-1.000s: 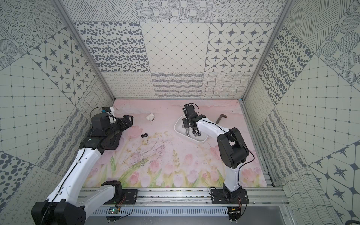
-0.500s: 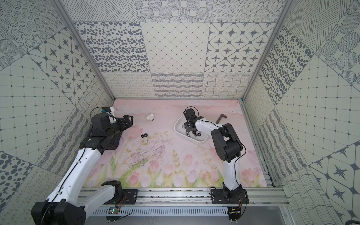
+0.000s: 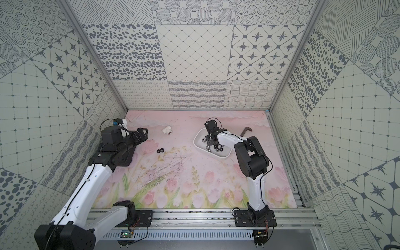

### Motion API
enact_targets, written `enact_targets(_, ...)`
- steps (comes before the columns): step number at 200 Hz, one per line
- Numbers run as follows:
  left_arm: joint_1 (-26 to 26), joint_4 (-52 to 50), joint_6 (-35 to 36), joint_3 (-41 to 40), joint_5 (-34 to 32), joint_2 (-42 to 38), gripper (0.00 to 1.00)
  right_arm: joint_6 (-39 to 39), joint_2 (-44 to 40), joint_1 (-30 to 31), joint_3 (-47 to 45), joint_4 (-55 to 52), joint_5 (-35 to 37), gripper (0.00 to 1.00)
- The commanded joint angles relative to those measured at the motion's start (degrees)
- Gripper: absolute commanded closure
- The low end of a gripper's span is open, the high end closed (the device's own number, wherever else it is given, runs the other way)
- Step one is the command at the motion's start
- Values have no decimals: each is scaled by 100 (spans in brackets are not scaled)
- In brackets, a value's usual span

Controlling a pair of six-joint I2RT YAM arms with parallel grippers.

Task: Put the nuts on the desktop into the storage box
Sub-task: Place the nut in the storage box, then pick up the nut from the center of the board.

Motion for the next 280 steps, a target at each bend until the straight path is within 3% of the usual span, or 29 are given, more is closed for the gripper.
enact_targets(1,12,145,61,18,7,-46,1,-155,213,-31,159,112,18,76)
enact_targets(40,11,144,58,1,2,-30,1,-169,301,-31,248,78,-29,75)
enact_targets(66,7,137,67,-2,-6,-49,1,-94,258,-25,138,53,-98,68)
enact_targets(92,9,137,67,1,4,-53,1,-37,-59,-12,-124,60,-71,46)
enact_targets(107,11,159,49,-6,21,-39,1,-54,-292,7,-215,79,-27,40)
enact_targets(143,7,153,44,-15,15,-43,1,-114,-850,149,-190,83,-2,36)
enact_targets(188,9,181,33,-16,23,-2,1,-194,-1227,671,160,147,-459,34)
enact_targets(241,11,179,31,-5,37,-8,1,-31,-278,1847,1077,192,-963,32)
enact_targets(280,11,179,32,11,46,-4,1,32,732,2367,1959,193,-1278,32)
